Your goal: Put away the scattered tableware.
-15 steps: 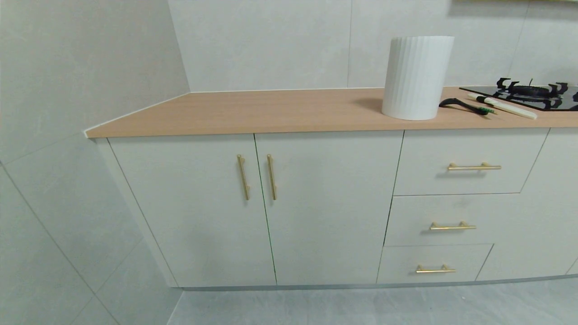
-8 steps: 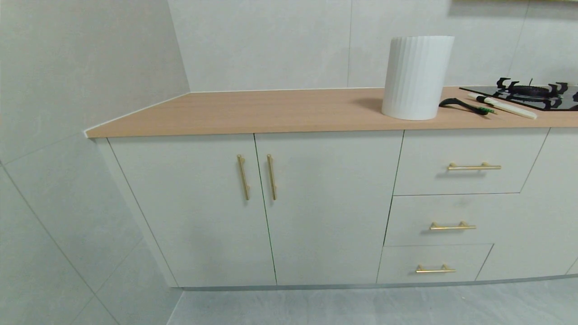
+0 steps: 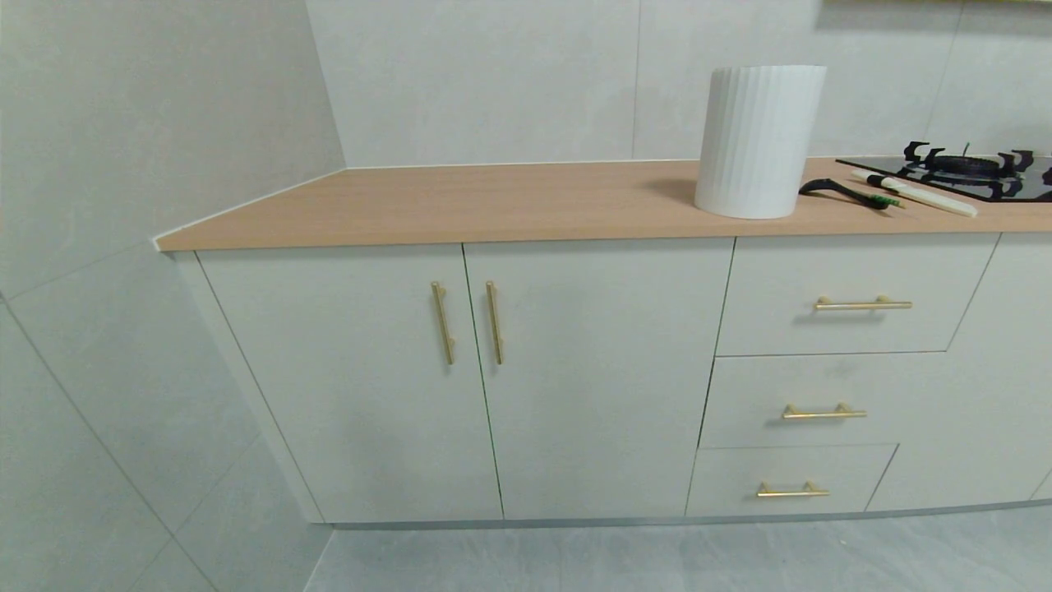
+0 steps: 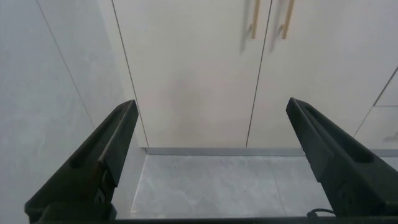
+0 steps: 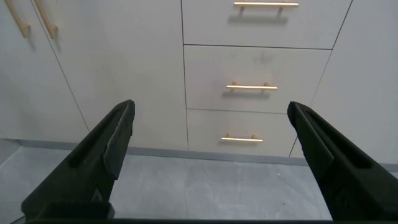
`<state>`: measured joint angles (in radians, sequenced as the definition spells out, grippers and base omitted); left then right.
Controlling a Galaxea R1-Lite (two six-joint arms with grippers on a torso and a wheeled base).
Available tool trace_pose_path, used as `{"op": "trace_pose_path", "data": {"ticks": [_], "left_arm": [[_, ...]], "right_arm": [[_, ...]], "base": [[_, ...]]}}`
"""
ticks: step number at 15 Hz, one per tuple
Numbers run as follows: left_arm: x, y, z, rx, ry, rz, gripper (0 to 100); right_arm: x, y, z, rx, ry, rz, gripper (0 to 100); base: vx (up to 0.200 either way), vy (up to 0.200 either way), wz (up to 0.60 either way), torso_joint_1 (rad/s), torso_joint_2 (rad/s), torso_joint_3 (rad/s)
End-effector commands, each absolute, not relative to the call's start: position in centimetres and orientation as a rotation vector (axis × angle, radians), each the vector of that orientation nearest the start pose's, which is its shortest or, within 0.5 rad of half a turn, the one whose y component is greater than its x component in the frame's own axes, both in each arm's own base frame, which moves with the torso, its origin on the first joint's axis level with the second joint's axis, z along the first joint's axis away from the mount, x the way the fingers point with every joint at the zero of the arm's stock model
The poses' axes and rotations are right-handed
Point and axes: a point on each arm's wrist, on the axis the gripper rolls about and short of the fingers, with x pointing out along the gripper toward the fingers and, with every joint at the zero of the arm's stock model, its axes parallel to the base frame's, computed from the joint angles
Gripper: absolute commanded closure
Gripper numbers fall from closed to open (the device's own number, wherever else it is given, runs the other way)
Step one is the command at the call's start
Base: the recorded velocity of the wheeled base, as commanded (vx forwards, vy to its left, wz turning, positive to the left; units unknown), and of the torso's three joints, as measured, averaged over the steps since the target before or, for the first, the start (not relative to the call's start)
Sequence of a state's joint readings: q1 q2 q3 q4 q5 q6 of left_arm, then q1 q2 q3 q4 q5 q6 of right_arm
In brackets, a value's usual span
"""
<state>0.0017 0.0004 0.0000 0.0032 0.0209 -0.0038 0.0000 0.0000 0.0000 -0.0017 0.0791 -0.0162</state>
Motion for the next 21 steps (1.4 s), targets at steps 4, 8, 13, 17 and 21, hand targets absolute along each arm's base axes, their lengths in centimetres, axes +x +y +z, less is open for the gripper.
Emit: {"op": "trace_pose_path", "data": {"ticks": [4, 8, 13, 17, 21], "left_arm": [[-2.28, 0.04, 7.50, -0.006, 0.005, 0.023, 0], [-2.28, 0.04, 7.52, -0.006, 0.003, 0.023, 0], [-2.28, 0.04, 7.52, -0.006, 0.003, 0.023, 0], [-2.28, 0.04, 7.52, -0.006, 0.003, 0.023, 0], [-2.28, 0.04, 7.52, -0.008, 0.003, 0.023, 0]], "right_arm": [[-2.25, 0.18, 7.57, -0.017, 0.002, 0.081, 0], [-2.26, 0.18, 7.57, -0.017, 0.001, 0.081, 0], [-2.28, 0.18, 7.57, -0.015, -0.001, 0.081, 0], [-2.28, 0.18, 7.57, -0.015, -0.001, 0.081, 0], [-2.28, 0.18, 7.57, -0.015, -0.001, 0.081, 0]], "base": [[0.000, -0.150, 0.00, 0.001, 0.01, -0.001], [0.000, -0.200, 0.00, 0.001, 0.00, -0.001], [0.000, -0.200, 0.00, -0.001, 0.00, 0.004], [0.000, -0.200, 0.00, 0.004, 0.00, 0.011], [0.000, -0.100, 0.00, 0.000, 0.00, 0.002]]}}
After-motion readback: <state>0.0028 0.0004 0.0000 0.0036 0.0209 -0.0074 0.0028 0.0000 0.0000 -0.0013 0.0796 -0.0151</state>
